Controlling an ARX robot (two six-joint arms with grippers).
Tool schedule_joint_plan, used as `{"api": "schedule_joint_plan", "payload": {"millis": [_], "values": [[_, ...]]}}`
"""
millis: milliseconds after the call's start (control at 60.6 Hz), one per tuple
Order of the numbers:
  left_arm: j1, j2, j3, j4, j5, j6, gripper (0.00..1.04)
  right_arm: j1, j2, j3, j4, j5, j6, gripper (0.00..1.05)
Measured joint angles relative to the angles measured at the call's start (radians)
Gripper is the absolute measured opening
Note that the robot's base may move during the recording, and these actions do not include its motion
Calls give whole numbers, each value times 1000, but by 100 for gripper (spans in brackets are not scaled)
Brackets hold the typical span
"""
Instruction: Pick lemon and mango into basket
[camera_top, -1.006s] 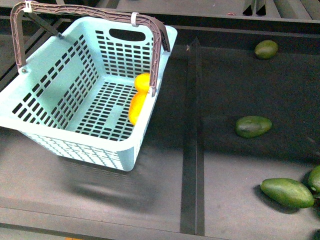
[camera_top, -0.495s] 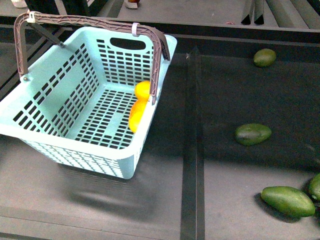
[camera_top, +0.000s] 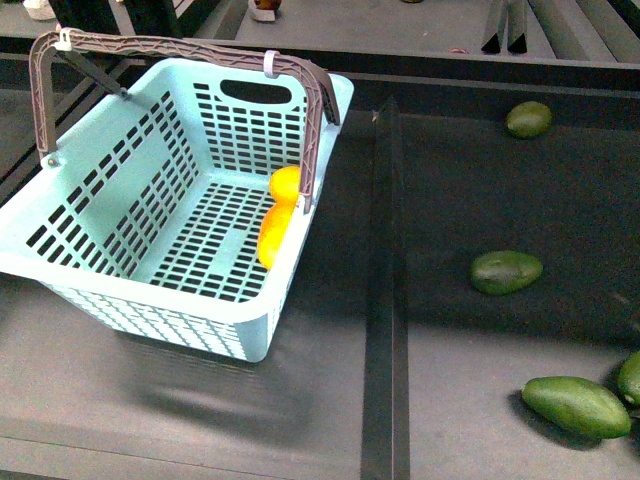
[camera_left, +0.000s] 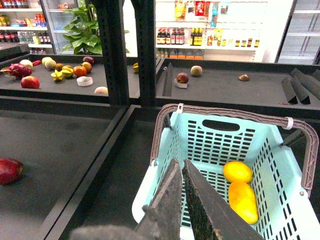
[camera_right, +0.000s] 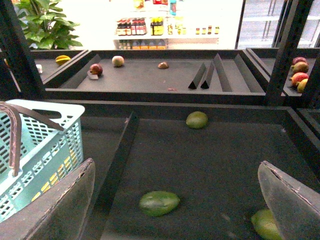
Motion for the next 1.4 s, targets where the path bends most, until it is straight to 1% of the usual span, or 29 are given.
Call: {"api": "schedule_joint_plan", "payload": {"millis": [346,379,412,445,973,1039,1138,1187,1204,1286,1303,1402], "values": [[0,-148,0,-149,0,0,4,0,0,0,0,0,0,96],[0,-181,0,-192,-1,0,4,0,0,0,0,0,0,96],[0,-240,0,-274,0,0,4,0,0,0,0,0,0,96],[0,-286,0,-311,0,0,4,0,0,0,0,0,0,96],[0,-318,0,-323,0,0,4,0,0,0,0,-1,0,96],[0,-318,0,-323,0,0,15,0,0,0,0,-1,0,96],[0,-318,0,-323,0,0,37,0,0,0,0,-1,0,96],[0,-318,0,-323,0,0,45,0,0,0,0,-1,0,96],[0,-318,0,-323,0,0,49,0,0,0,0,-1,0,96],[0,-318,0,-323,0,0,66,0,0,0,0,-1,0,96],[0,-318,0,-323,0,0,68,0,0,0,0,-1,0,96],[0,-318,0,-323,0,0,88,0,0,0,0,-1,0,96]]}}
